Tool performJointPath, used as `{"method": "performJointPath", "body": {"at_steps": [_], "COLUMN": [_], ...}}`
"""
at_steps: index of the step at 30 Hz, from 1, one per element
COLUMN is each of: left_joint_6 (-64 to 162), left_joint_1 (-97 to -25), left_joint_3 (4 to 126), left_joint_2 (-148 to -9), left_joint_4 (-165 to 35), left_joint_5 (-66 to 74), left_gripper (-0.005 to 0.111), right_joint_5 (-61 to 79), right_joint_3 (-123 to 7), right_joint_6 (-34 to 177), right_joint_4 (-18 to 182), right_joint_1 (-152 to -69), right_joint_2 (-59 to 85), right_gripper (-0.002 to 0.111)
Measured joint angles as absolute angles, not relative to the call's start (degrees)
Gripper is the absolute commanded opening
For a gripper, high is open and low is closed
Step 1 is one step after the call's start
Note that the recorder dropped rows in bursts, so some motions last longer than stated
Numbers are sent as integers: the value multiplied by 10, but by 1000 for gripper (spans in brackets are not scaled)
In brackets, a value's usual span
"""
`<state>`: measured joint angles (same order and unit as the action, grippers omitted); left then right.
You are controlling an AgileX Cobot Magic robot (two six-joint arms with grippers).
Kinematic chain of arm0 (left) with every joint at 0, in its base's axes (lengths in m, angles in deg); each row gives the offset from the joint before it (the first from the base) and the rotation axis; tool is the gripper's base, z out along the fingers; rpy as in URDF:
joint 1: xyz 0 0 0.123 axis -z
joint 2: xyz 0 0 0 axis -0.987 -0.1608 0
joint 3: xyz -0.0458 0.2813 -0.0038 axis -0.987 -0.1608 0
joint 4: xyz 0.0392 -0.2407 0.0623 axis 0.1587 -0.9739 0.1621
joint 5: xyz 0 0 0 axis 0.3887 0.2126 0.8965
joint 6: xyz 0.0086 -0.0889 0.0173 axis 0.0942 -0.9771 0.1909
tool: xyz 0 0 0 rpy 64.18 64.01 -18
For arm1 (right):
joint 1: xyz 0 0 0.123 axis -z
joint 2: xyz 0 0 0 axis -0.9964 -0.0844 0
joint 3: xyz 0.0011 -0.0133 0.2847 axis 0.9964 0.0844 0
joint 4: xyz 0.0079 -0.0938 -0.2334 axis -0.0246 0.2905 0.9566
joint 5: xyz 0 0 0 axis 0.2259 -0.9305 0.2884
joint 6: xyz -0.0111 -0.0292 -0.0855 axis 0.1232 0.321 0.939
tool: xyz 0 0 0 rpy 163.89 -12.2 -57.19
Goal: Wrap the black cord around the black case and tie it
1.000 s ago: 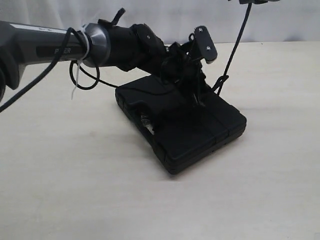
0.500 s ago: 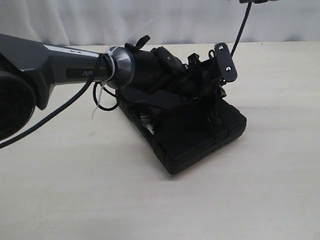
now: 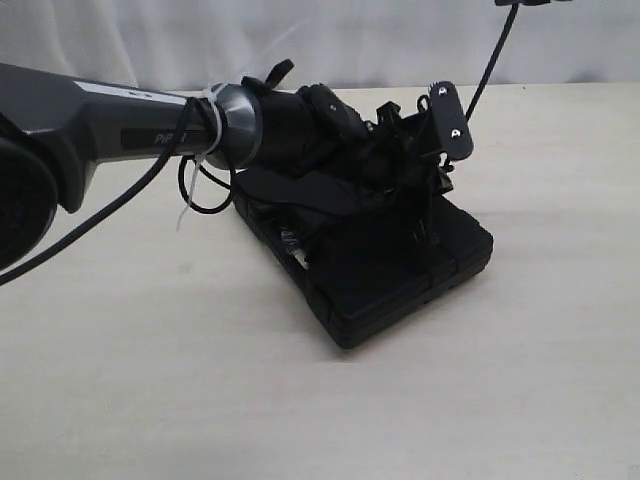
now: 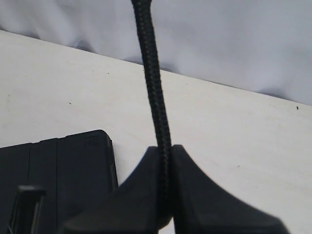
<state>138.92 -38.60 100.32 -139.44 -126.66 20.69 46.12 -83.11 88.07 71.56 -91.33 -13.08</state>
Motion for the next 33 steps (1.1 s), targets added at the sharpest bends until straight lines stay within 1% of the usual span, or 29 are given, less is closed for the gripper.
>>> {"method": "performJointPath", "body": {"at_steps": [4,6,12,18,22,27,33], "left_joint_6": [1387,1387,1385,1385,1348,1224,1179], "left_joint_1": [-386,-387,-387,-387,-387,-393,-417], "left_joint_3": [1003,1003,1005,1005,1004,1004,1004], "left_joint_2": [-1384,-1386,-1431,-1426,-1416,-1393,-1392], "left_joint_4": [-1284,-1288,-1285,-1265,-1208,-1055,-1009], "left_joint_5": [138,127,187,183,192,209,255], "left_gripper": [0,0,0,0,0,0,0], "right_joint_5": [461,461,464,463,453,416,391], "right_joint_3": [-831,-831,-830,-830,-816,-762,-718], "right_joint_6": [881,881,881,868,834,806,800], "right_joint_4": [716,716,716,737,752,756,754], "right_joint_1": [-913,-913,-913,-909,-850,-750,-694], "right_joint_2": [-131,-131,-131,-131,-142,-181,-227], "right_gripper": [4,4,4,4,4,4,4]}}
